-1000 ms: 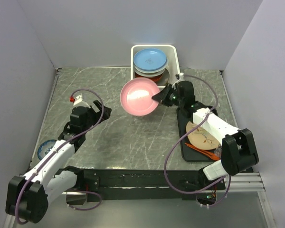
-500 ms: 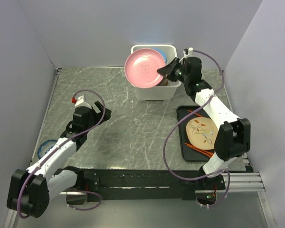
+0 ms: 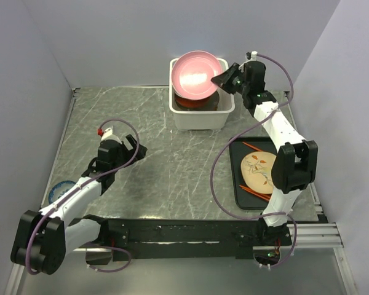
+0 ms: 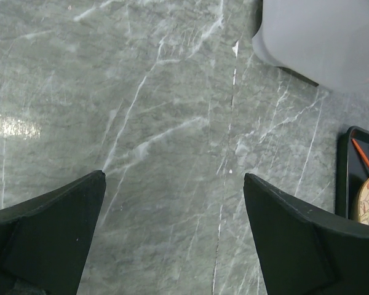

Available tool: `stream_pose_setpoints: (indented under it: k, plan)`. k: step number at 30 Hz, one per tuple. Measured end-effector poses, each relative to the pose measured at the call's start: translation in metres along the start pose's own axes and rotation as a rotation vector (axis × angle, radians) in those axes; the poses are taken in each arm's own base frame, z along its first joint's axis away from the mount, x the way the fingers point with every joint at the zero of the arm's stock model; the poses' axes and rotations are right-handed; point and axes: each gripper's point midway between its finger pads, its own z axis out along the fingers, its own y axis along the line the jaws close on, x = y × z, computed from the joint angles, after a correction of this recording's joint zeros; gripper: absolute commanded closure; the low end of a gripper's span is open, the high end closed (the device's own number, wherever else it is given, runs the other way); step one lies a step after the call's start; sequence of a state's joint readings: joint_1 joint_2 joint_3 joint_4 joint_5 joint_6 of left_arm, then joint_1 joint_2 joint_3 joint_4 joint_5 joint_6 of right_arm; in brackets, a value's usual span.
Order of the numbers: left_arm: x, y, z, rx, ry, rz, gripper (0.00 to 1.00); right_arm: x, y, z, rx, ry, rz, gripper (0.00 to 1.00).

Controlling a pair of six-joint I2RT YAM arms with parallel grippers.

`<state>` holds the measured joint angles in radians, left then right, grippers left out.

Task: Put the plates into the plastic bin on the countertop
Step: Place the plate in the plastic bin.

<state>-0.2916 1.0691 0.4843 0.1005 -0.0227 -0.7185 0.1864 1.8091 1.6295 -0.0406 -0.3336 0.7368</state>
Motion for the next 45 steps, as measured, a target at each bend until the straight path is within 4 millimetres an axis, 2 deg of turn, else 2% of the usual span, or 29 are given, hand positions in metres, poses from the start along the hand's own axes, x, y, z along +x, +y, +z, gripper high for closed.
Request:
stream_pose_setpoints:
  k: [6,12,21,24,32,45]
  plan:
    - [0.004,0.003,-0.001,-0.009,0.009,0.002,0.01,0.000,-0.007,0.007,0.014,0.008,0.011,1.00]
    - [0.003,0.004,-0.001,-0.010,0.006,0.005,0.01,-0.006,-0.014,0.025,0.012,0.008,0.025,1.00]
    - [0.014,0.019,0.007,-0.068,0.040,0.030,0.01,-0.004,-0.051,0.053,0.067,0.035,0.060,1.00]
    - [0.017,0.022,0.009,-0.078,0.051,0.031,0.01,-0.009,-0.052,0.058,0.069,0.030,0.061,1.00]
    - [0.023,0.027,0.013,-0.097,0.075,0.036,0.01,-0.031,-0.039,0.067,0.034,-0.007,0.044,1.00]
    - [0.019,0.026,0.015,-0.100,0.069,0.054,0.01,-0.021,-0.060,0.085,0.065,0.019,0.066,1.00]
